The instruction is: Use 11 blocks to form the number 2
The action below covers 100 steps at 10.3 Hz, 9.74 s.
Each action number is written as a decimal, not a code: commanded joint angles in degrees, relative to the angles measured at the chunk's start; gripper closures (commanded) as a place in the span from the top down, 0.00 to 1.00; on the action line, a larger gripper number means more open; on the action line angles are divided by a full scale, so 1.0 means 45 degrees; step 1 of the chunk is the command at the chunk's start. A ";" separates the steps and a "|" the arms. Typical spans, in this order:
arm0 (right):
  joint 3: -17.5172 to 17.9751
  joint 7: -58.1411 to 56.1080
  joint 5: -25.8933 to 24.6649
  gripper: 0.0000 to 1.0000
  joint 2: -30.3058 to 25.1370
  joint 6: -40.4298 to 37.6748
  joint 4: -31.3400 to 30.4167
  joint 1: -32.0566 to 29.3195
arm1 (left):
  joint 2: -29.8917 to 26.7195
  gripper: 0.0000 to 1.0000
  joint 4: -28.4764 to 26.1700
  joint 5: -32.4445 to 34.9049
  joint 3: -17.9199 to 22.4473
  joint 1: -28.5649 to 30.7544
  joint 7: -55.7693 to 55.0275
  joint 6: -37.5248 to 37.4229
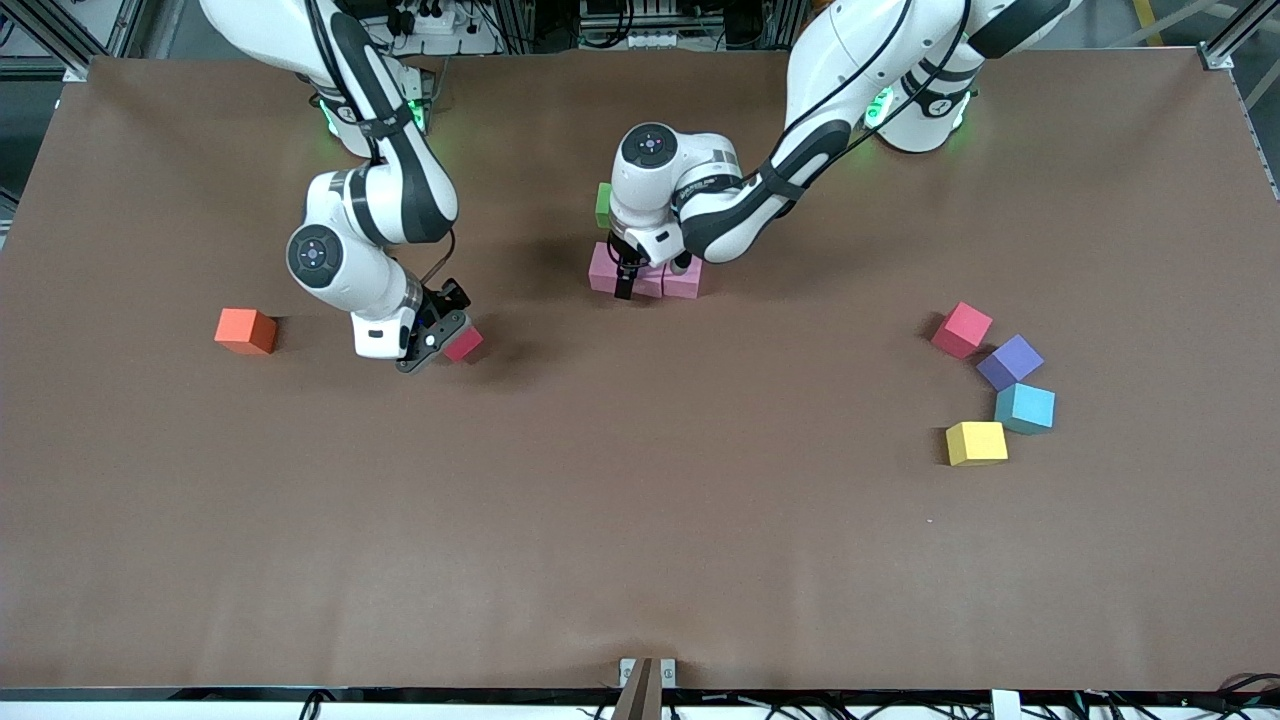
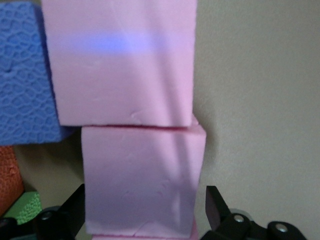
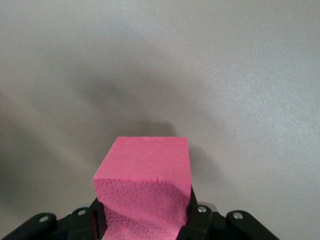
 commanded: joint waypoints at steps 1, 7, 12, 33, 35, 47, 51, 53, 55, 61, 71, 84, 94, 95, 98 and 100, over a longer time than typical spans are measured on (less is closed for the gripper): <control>-0.0084 0.0926 0.0280 0.06 -0.0213 0.0018 -0.0132 0.0144 | -0.0279 1.00 -0.0158 0.1010 -0.0110 0.0017 -0.3496 -0.0150; -0.0181 0.2583 0.0280 0.06 -0.0583 -0.1015 -0.0093 0.0707 | -0.0435 1.00 -0.0236 0.0990 -0.1923 0.1265 -0.3125 -0.1261; -0.0573 0.5692 0.0085 0.06 -0.0565 -0.1701 0.0492 0.2038 | -0.0455 1.00 -0.0197 0.0990 -0.4282 0.3896 -0.1783 -0.2860; 0.0013 1.4623 0.2468 0.00 0.3908 -0.1896 0.5044 0.4851 | -0.0318 1.00 0.0973 0.0970 -0.7006 1.4139 1.6166 -0.6302; 0.0052 1.4543 0.2642 0.00 0.4005 -0.1857 0.5024 0.4831 | -0.0318 1.00 0.1285 0.0970 -0.6713 1.4119 1.7376 -0.6554; 0.0052 1.3800 0.3615 0.99 0.4162 -0.1935 0.4966 0.4616 | -0.3811 1.00 0.1720 -0.4362 0.1625 1.0391 3.4133 -0.8373; 0.0014 1.4055 0.3913 1.00 0.4064 -0.2150 0.5044 0.4617 | -0.5548 1.00 0.0081 -0.5649 0.3617 0.8850 3.6892 -0.7436; -0.0025 1.3996 0.3874 1.00 0.3909 -0.2286 0.5005 0.4597 | -0.6622 1.00 -0.1867 -0.5631 0.3777 0.8184 3.6992 -0.6251; -0.0239 1.3880 0.3428 1.00 0.3500 -0.2384 0.4946 0.4578 | -0.6958 1.00 -0.3025 -0.5650 0.3796 0.7987 3.7961 -0.5427; -0.0533 1.1038 0.0809 1.00 0.1566 -0.4392 0.5297 0.1868 | -0.6998 1.00 -0.4239 -0.5475 0.4616 0.7440 4.2128 -0.4506; -0.0436 0.5993 -0.2220 1.00 0.1037 -0.7560 0.6509 -0.2099 | -0.6900 1.00 -0.5431 -0.5436 0.5553 0.7264 4.2011 -0.3120; -0.0455 -0.4103 -0.2884 1.00 0.1564 -0.6566 0.5477 -0.6417 | -0.6139 1.00 -0.5998 -0.5455 0.5788 0.7225 4.1933 -0.1888; -0.0436 -1.1151 -0.2825 1.00 0.1583 -0.5822 0.3931 -0.8584 | -0.6215 0.30 -0.5609 -0.5631 0.5808 0.6992 4.0923 -0.1731; -0.0436 -1.2011 -0.2825 1.00 0.1603 -0.5784 0.3776 -0.8625 | -0.6313 0.30 -0.5221 -0.5631 0.5808 0.6758 4.0164 -0.1926; -0.0358 -1.4103 -0.2748 1.00 0.1545 -0.5375 0.3054 -0.8723 | -0.6178 0.30 -0.3095 -0.5980 0.5808 0.5434 3.7920 -0.3740; 0.0651 -1.5042 -0.2747 1.00 0.1525 -0.4752 0.2818 -0.9576 | -0.5692 0.30 -0.1748 -0.6372 0.5808 0.4340 3.5850 -0.4113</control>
